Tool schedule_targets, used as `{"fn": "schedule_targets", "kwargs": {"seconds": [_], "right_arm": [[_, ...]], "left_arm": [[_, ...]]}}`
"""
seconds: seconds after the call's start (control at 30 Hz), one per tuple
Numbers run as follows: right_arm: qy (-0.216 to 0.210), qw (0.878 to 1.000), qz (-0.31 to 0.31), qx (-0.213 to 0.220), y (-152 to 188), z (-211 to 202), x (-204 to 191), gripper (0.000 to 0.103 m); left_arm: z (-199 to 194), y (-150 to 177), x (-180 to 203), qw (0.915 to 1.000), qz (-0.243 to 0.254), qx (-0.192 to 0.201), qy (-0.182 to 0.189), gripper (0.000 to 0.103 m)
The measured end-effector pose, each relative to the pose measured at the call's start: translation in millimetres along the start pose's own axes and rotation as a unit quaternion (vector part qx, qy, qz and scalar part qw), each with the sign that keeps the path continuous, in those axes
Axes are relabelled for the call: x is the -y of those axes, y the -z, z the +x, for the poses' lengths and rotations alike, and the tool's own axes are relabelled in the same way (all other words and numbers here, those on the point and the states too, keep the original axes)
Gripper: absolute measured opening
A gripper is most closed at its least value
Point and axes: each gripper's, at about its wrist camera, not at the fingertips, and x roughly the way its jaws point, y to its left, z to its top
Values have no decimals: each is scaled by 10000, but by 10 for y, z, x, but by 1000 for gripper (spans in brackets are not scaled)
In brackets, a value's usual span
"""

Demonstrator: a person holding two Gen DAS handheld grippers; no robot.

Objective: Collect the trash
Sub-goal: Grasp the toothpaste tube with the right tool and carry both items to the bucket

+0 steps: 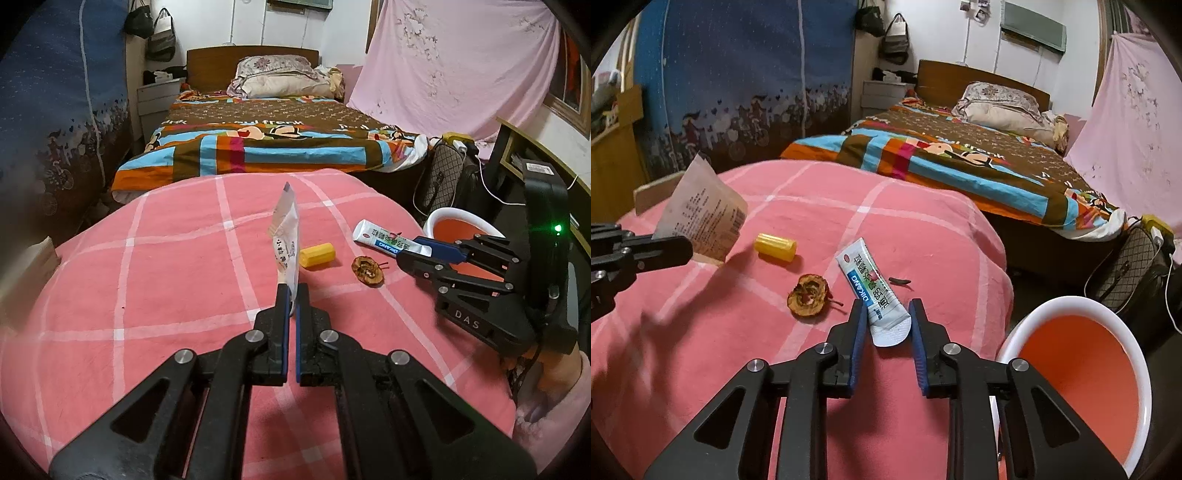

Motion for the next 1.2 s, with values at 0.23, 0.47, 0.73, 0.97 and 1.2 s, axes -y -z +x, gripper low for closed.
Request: {"fn": "schedule_targets", "kwargs": {"seconds": [0.23,0.47,0.73,0.97,1.2], "right_arm": [[-29,9974,335,638,7,-261,131,21],[117,9832,701,1681,-19,-659,318,21],[445,9536,1187,2731,48,-1126,633,21],[778,9297,1567,3241,203,-1454,962,21],[1131,9186,1940,3251,352,-1580,1273,21]], "left_arm": [[-97,-10,82,9996,57,281,-57,0],[-263,-91,301,9960,202,870,70,0],[-505,-202,788,9778,754,1900,456,0],[-478,-241,1220,9650,1253,2142,849,0],[-385,-219,1531,9613,1390,2042,1223,0]]}}
